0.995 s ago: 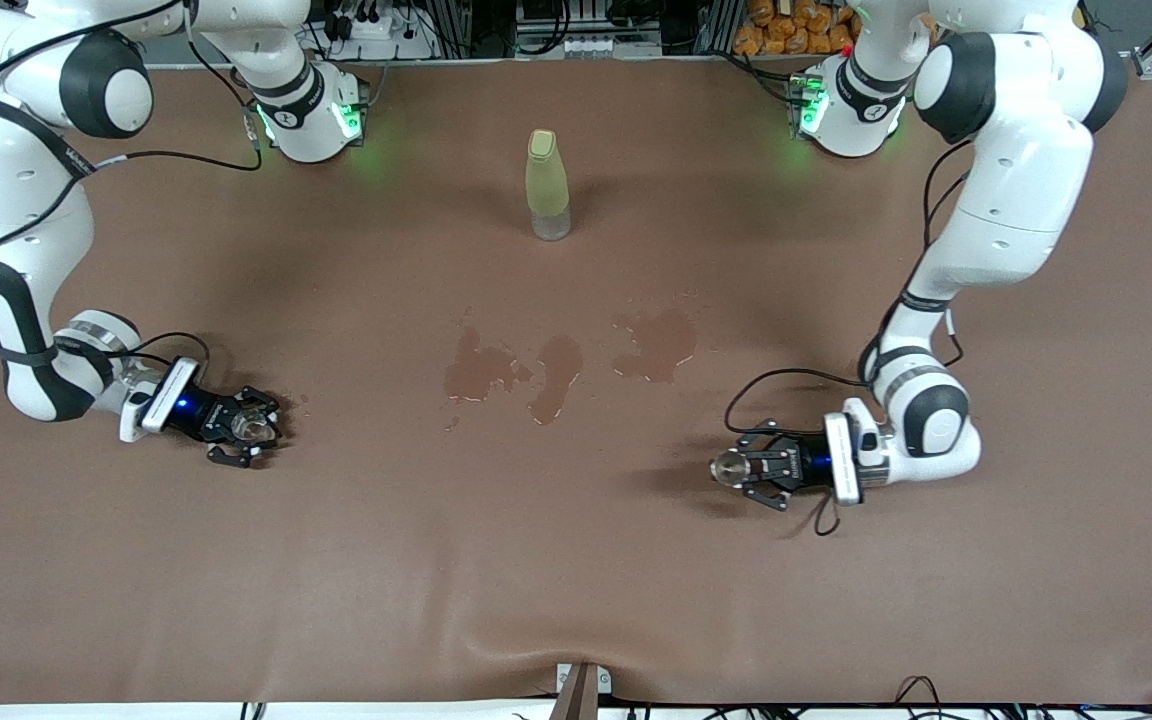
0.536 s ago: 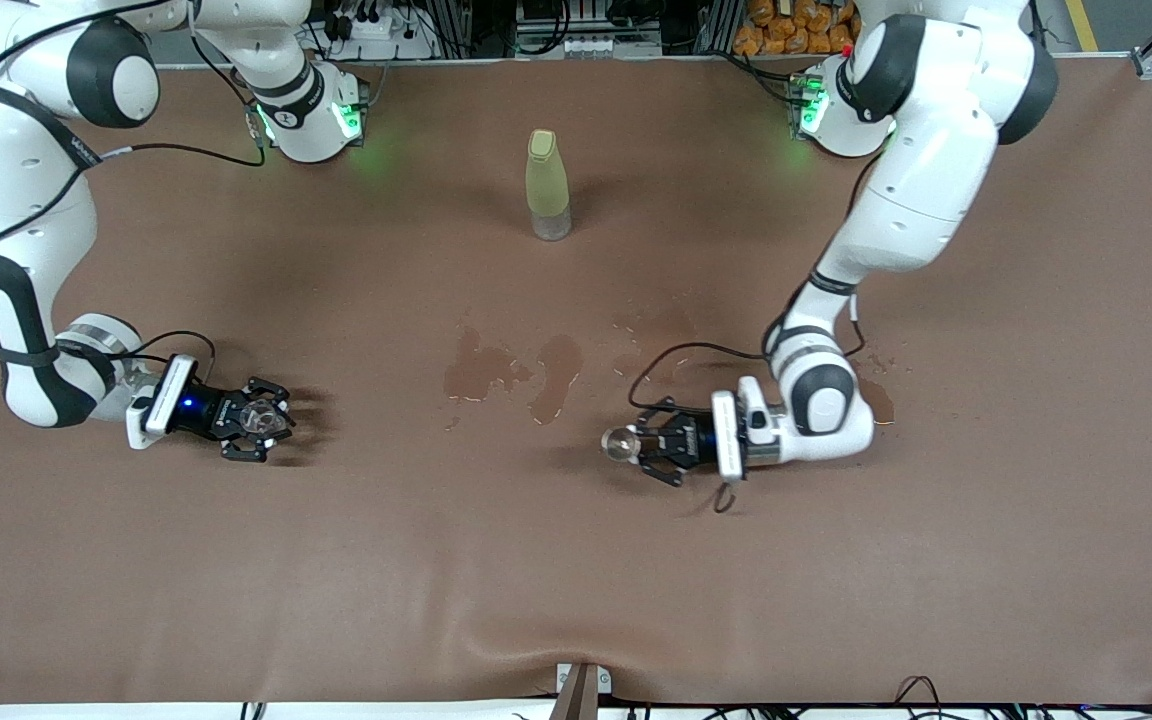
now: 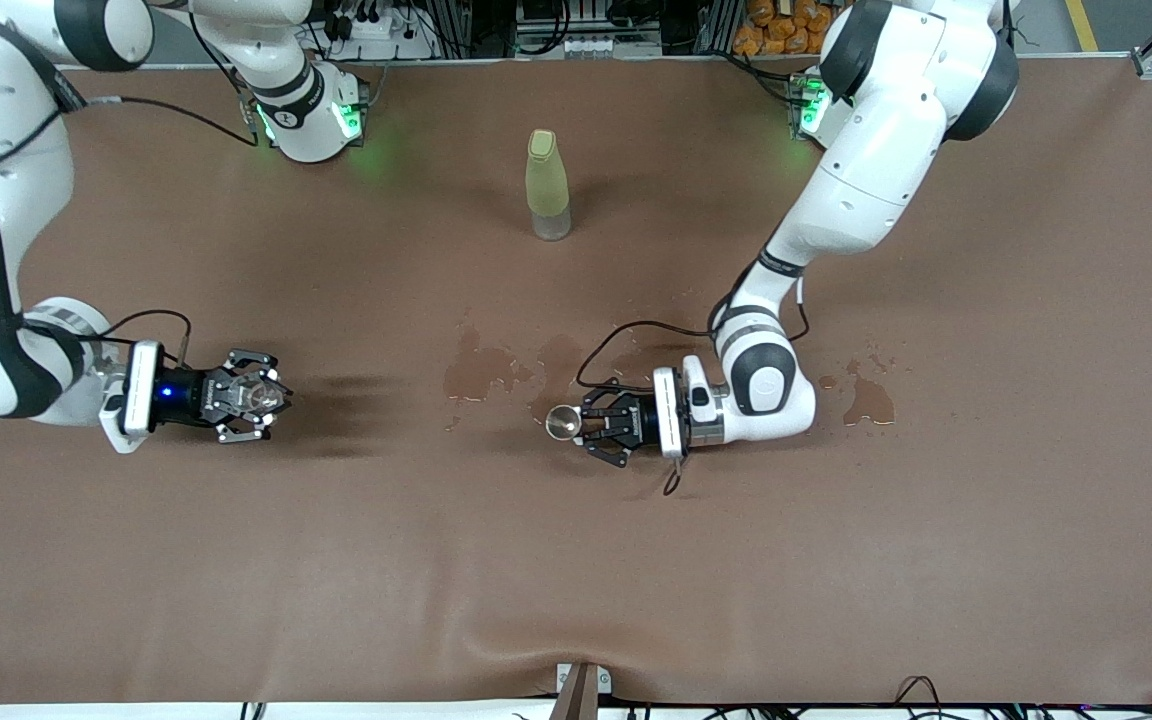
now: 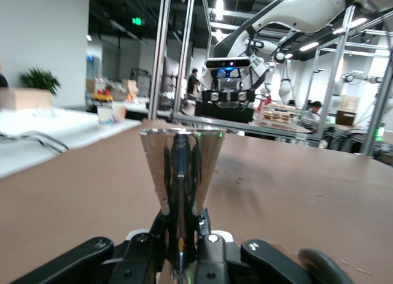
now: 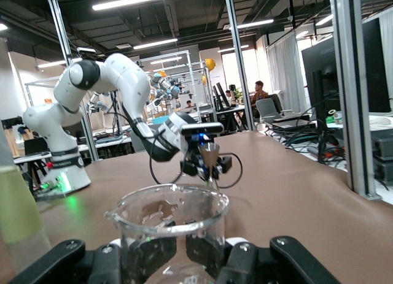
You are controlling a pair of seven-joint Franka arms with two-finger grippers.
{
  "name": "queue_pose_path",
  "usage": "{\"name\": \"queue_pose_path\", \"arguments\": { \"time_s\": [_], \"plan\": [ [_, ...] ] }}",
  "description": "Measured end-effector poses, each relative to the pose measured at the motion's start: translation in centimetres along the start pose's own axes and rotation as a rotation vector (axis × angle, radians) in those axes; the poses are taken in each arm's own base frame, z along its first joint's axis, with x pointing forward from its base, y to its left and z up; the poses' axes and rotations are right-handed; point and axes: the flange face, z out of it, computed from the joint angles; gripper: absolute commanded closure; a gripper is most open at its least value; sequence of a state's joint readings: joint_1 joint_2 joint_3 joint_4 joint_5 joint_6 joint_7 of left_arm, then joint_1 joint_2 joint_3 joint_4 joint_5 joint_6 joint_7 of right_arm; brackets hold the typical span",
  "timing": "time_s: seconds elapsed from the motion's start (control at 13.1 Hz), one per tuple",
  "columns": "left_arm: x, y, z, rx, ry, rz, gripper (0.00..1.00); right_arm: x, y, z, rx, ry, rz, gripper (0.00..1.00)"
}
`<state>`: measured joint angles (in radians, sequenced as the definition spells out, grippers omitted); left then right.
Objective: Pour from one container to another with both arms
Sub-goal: 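Bring the beaker above the jigger while the left gripper moves the jigger under it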
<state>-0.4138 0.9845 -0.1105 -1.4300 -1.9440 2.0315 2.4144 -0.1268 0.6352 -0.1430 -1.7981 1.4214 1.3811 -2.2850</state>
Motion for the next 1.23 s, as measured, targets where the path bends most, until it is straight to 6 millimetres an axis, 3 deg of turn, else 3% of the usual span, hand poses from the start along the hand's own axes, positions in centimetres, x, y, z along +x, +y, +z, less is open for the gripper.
{"name": "queue_pose_path", "arguments": {
  "time_s": [0.31, 0.61, 1.0, 1.23],
  "plan": [
    [0.2, 0.3, 0.6, 0.009, 0.010, 0.058, 1.00, 4.6, -2.2, 3.4, 0.048, -0.009, 0.086, 1.00],
    [-1.0, 1.4, 0.9, -0.008, -0.008, 0.116, 1.00, 7.1, -3.2, 7.5, 0.067, -0.041, 0.122, 1.00],
    [-1.5, 4.7, 4.5, -0.040, 0.010, 0.101, 1.00, 6.1, -4.6, 13.8, 0.024, -0.018, 0.166, 1.00],
    [-2.9, 5.7, 5.0, -0.035, 0.010, 0.109, 1.00, 5.4, -5.1, 17.5, 0.004, -0.009, 0.184, 1.00]
  ]
}}
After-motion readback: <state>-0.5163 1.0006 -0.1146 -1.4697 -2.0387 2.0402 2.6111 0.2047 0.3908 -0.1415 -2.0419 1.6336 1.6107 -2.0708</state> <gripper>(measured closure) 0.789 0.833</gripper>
